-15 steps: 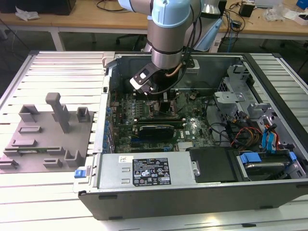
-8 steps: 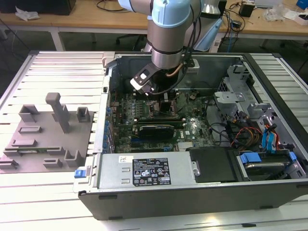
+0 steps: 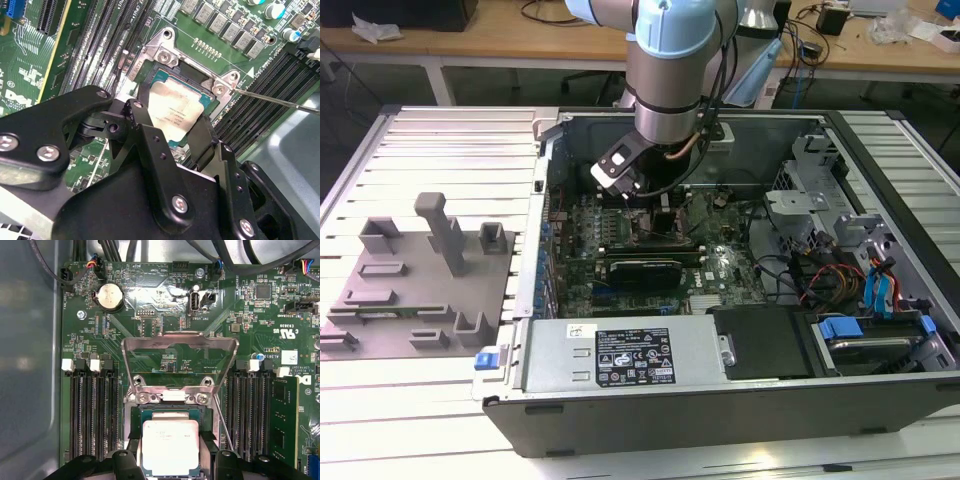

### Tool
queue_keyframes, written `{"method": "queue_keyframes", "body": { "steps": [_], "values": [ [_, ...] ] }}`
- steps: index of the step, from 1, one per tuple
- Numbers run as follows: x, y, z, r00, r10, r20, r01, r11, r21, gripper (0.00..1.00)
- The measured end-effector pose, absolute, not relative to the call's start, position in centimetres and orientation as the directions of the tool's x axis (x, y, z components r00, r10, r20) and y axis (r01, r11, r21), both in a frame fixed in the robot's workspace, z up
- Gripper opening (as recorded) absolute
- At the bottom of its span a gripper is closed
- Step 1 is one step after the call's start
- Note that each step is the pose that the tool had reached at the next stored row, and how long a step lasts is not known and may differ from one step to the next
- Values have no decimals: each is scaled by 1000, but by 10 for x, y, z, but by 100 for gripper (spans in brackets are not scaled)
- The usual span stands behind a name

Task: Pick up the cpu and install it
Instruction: 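Place the cpu into insertion slot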

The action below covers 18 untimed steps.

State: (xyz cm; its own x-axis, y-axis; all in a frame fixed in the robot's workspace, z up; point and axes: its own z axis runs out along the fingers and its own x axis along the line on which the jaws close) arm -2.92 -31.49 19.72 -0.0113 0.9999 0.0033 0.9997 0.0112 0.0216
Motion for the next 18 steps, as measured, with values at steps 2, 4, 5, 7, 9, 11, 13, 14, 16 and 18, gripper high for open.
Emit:
{"method": "queue_keyframes", "body": {
  "steps": [2, 4, 5, 7, 9, 11, 13, 14, 16, 18],
  "values": [
    [-29, -315, 197, -9, 1000, 3, 1000, 9, 21, 55],
    [-29, -315, 197, -2, 1000, 3, 1000, 2, 21, 55],
    [-29, -315, 197, 1, 1000, 3, 1000, -1, 21, 55],
    [-29, -315, 197, 10, 1000, 3, 1000, -10, 21, 55],
    [-29, -315, 197, 20, 1000, 3, 1000, -20, 21, 55],
    [-29, -315, 197, 23, 1000, 3, 1000, -23, 21, 55],
    [-29, -315, 197, 23, 1000, 3, 999, -23, 21, 55],
    [-29, -315, 197, 23, 1000, 3, 999, -23, 21, 55],
    [-29, -315, 197, 23, 1000, 3, 999, -23, 21, 55],
    [-29, -315, 197, 23, 1000, 3, 999, -23, 21, 55]
  ]
}}
